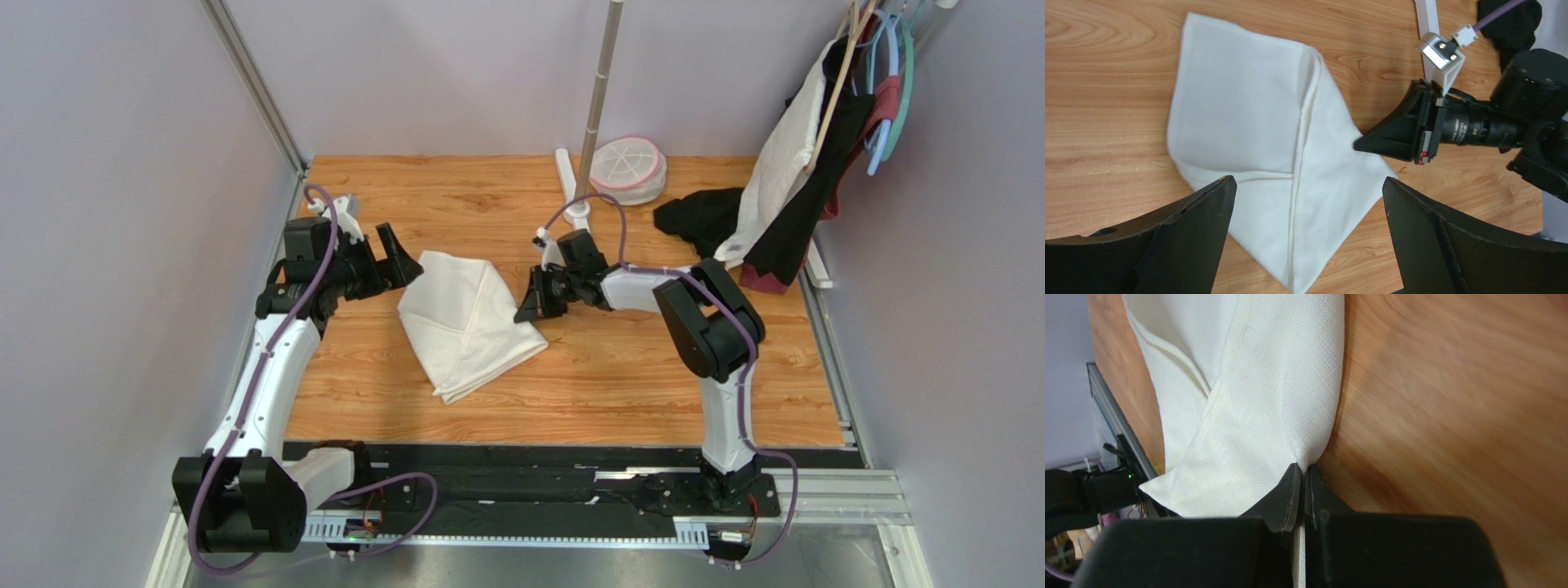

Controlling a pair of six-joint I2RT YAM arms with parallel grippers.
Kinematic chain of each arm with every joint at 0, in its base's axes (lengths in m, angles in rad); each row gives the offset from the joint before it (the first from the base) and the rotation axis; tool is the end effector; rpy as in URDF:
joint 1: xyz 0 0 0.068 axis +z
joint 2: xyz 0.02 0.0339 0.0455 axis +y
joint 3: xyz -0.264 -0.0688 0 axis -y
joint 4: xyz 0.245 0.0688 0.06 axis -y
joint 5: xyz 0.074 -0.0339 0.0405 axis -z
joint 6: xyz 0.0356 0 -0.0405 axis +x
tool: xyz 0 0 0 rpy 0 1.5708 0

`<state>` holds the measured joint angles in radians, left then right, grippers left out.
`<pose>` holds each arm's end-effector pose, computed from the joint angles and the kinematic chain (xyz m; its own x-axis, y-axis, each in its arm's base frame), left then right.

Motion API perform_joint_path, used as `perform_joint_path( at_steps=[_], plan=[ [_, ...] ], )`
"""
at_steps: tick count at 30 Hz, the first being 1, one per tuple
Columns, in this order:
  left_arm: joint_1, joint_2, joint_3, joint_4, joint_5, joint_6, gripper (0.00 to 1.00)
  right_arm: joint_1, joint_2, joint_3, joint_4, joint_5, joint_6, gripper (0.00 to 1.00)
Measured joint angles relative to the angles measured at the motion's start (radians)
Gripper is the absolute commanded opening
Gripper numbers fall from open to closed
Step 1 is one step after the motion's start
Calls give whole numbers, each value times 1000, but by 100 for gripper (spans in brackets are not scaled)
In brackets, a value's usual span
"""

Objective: Fold the napkin, place the utensils inside, and roll it up
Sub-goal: Fold the napkin

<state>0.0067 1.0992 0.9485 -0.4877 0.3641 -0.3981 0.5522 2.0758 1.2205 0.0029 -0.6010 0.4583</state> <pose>0.2375 -0.0111 0.3073 -0.6577 -0.3667 -0.6580 0.0268 0.8616 -0.5069 0.3485 0.2384 0.1212 -0.9064 -0.1299 -0.4019 -0.3886 0.6294 0.6730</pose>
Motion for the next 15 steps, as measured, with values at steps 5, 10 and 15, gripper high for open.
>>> perform_joint_path(
  at_steps=[5,10,15],
  plan=[
    [-87,-11,-16,14,-34,-27,98,-21,-177,-227,45,151,70,0],
    [-174,-46,-160,113,-59,-110,97,-26,-330,-426,113,283,182,0],
    [-264,-77,-351,180,-103,-216,95,-24,-436,-609,254,368,333,0]
  ],
)
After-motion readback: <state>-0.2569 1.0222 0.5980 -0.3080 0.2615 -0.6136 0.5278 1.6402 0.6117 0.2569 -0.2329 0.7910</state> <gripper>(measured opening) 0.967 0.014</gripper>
